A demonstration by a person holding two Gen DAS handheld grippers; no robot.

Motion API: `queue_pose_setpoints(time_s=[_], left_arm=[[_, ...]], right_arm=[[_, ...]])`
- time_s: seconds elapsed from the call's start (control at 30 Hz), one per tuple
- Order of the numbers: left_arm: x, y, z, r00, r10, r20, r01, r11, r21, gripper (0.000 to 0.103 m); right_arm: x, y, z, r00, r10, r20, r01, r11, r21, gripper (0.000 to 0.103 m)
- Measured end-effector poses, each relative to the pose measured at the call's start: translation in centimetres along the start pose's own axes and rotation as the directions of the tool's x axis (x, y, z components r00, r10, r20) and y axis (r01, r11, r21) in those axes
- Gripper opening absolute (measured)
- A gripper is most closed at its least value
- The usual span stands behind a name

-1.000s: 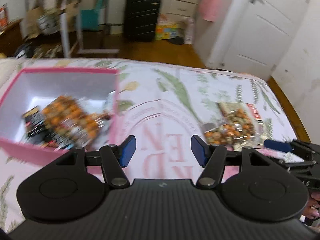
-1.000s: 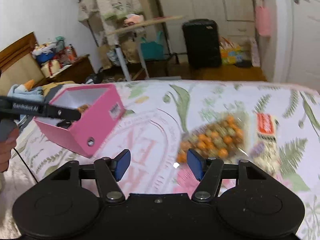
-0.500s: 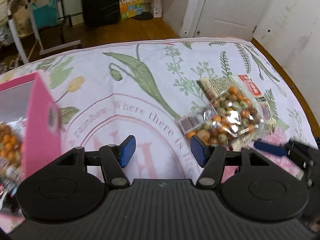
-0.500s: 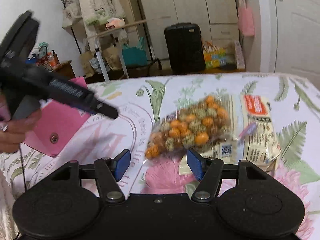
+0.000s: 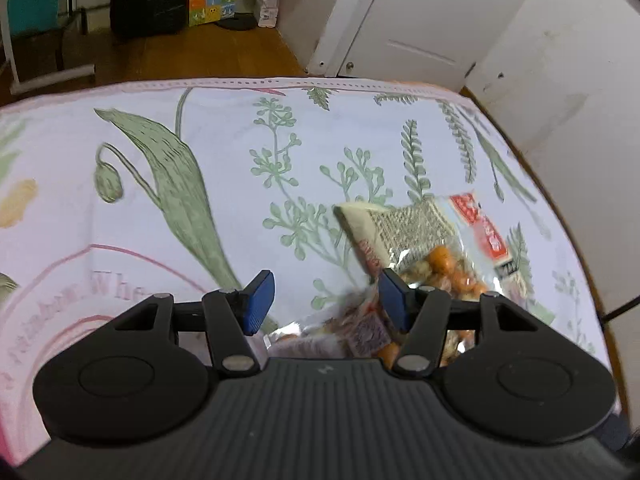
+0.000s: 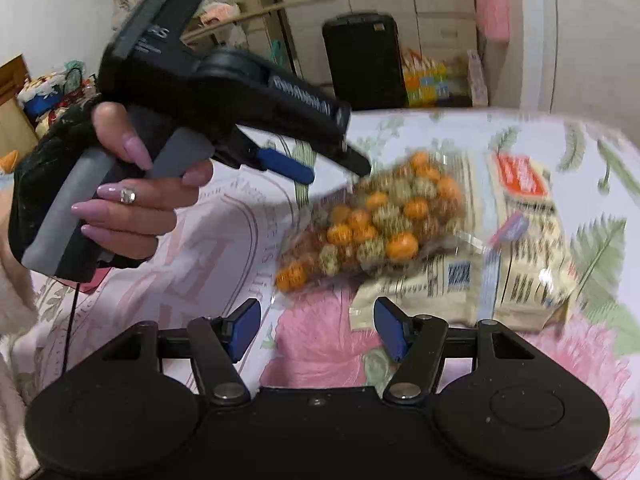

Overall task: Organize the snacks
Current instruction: 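Move both tools toward the clear bag of coated nuts, then grasp the clear nut bag with the left tool while the right tool grasps it too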

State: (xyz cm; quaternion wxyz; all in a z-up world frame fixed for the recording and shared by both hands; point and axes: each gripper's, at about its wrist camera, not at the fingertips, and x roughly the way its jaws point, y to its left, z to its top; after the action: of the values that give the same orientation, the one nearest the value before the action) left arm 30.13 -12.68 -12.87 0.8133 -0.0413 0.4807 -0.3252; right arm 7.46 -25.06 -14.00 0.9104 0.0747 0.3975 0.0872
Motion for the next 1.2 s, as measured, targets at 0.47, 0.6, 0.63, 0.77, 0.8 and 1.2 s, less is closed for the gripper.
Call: queue_pose_setpoints(time_s=[0.47, 0.6, 0.63, 0.77, 0.8, 1.2], left_arm=[[0.9, 5.0, -2.9, 0.938, -0.293, -0.186, 0.231, 0.927, -0.296, 0.062], [-0.3, 4.5, -4.4, 0.908, -0.311, -0.28, 0.233, 0.932, -0.278, 0.062], [-0.6, 4.2, -4.7, 0.901, -0.307, -0.308, 0.228, 0.937, -0.265, 0.062], [-1.8, 2.6, -6.1, 0.904, -0.255, -0.343, 0.204, 0.963, -0.177, 0.062], [-1.9, 2.1, -6.4, 0.906, -0.244, -0.346, 0.203, 0.967, -0.152, 0.062], [-2.1, 0.1, -7.8, 0.965, -0.157, -0.21, 0.15, 0.987, -0.05, 0.063]], right_arm=[[1.9, 0.3, 0.7, 0.999, -0.044, -0.004, 0.044, 0.993, 0.113, 0.071], [2.6, 1.9, 1.0, 0.997, -0.07, -0.017, 0.071, 0.995, 0.068, 0.076], [2.8, 2.4, 1.0, 0.997, -0.069, -0.019, 0.069, 0.997, 0.046, 0.079], [3.1, 4.2, 0.5, 0.997, -0.069, -0.03, 0.067, 0.997, -0.046, 0.085], [3.2, 4.5, 0.4, 0.997, -0.074, -0.033, 0.072, 0.995, -0.073, 0.088], [3.9, 5.8, -0.8, 0.989, -0.149, 0.017, 0.15, 0.982, -0.116, 0.096]])
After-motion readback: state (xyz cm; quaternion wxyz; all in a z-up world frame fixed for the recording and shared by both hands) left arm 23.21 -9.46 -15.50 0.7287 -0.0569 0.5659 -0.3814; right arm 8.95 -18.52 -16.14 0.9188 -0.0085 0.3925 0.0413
